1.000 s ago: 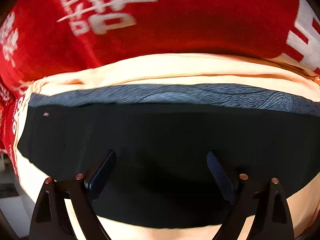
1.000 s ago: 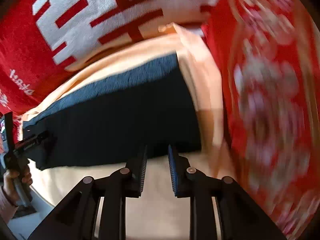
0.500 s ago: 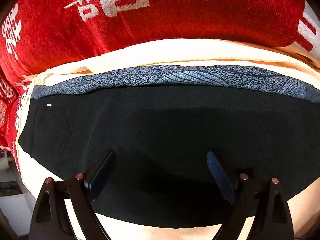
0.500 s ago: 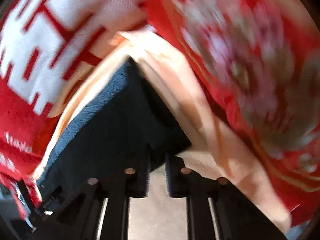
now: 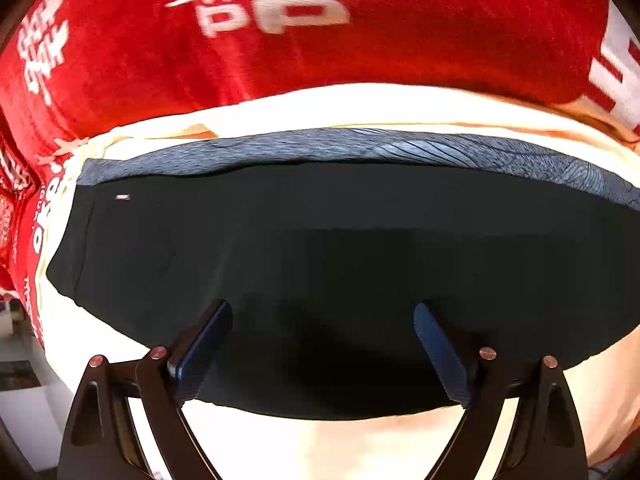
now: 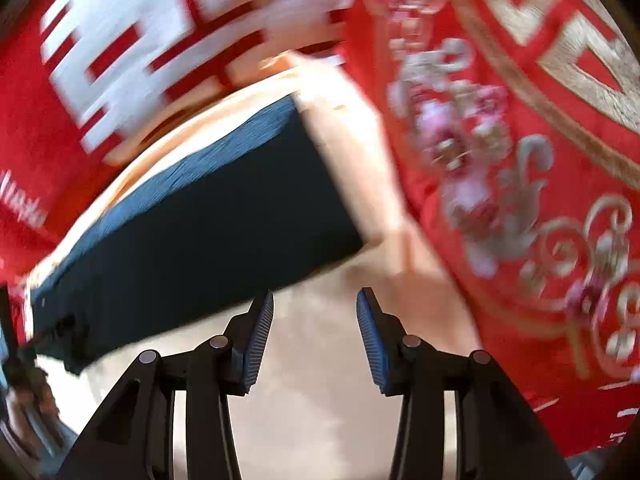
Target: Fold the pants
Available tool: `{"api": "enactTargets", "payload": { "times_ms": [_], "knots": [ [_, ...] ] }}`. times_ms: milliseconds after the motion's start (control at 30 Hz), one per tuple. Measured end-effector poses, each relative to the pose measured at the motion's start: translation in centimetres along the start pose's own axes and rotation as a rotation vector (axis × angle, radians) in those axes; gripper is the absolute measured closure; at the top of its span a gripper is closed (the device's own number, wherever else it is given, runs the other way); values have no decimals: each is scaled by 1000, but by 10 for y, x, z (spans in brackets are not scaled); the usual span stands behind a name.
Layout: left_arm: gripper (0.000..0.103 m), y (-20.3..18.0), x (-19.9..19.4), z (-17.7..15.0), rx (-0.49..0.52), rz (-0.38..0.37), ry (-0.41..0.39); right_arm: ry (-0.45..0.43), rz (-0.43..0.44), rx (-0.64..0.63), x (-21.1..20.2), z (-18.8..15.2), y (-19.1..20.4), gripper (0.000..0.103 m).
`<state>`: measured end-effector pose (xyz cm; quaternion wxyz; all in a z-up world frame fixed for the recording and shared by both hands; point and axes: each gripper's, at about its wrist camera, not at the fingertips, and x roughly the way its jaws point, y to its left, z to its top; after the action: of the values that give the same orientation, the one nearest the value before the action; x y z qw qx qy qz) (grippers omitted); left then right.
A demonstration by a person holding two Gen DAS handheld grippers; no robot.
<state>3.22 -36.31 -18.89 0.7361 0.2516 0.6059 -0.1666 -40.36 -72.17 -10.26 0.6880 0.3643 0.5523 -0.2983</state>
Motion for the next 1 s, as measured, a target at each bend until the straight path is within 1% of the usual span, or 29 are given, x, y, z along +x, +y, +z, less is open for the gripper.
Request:
{"api": "enactTargets", "payload": {
  "times_ms": [67, 133, 167, 233, 300, 367, 433, 533, 600, 667, 767, 833, 900, 1000],
  "knots": [
    [10, 10, -4, -2, -10, -2, -10, 22, 34, -20, 3, -11, 18, 56],
    [10, 23, -5, -4, -22, -12, -11, 45, 67, -38, 12, -22, 48, 56],
    [10, 30, -5, -6, -24, -15, -13, 48, 73, -45, 10, -19, 55, 56],
    [10, 44, -6, -8, -15, -14, -28, 57, 99, -57, 12, -28, 79, 56],
    [10, 58, -6, -10, -9, -17, -37, 64, 135, -71, 18, -40, 116, 56],
    [10, 74, -2, -11, -10, -28, -36, 68, 161, -91, 18, -52, 143, 56],
    [10, 92, 2, -11, -8, -35, -35, 75, 197, -105, 25, -58, 169, 56],
    [10, 126, 8, -10, -1, -41, -43, 104, 287, -98, 31, -78, 209, 56],
    [10, 147, 11, -9, 7, -37, -52, 126, 353, -94, 41, -97, 243, 56],
    [10, 168, 17, -8, 15, -18, -63, 152, 432, -87, 52, -115, 277, 56],
    [10, 201, 33, -7, 10, 11, -61, 186, 516, -93, 70, -138, 322, 56],
    [10, 221, 48, -9, -10, 25, -39, 210, 565, -79, 85, -151, 345, 56],
    [10, 236, 58, -14, -30, 26, -24, 225, 590, -68, 101, -156, 365, 56],
    [10, 243, 59, -19, -27, 13, -46, 218, 605, -63, 113, -159, 381, 56]
  ]
}}
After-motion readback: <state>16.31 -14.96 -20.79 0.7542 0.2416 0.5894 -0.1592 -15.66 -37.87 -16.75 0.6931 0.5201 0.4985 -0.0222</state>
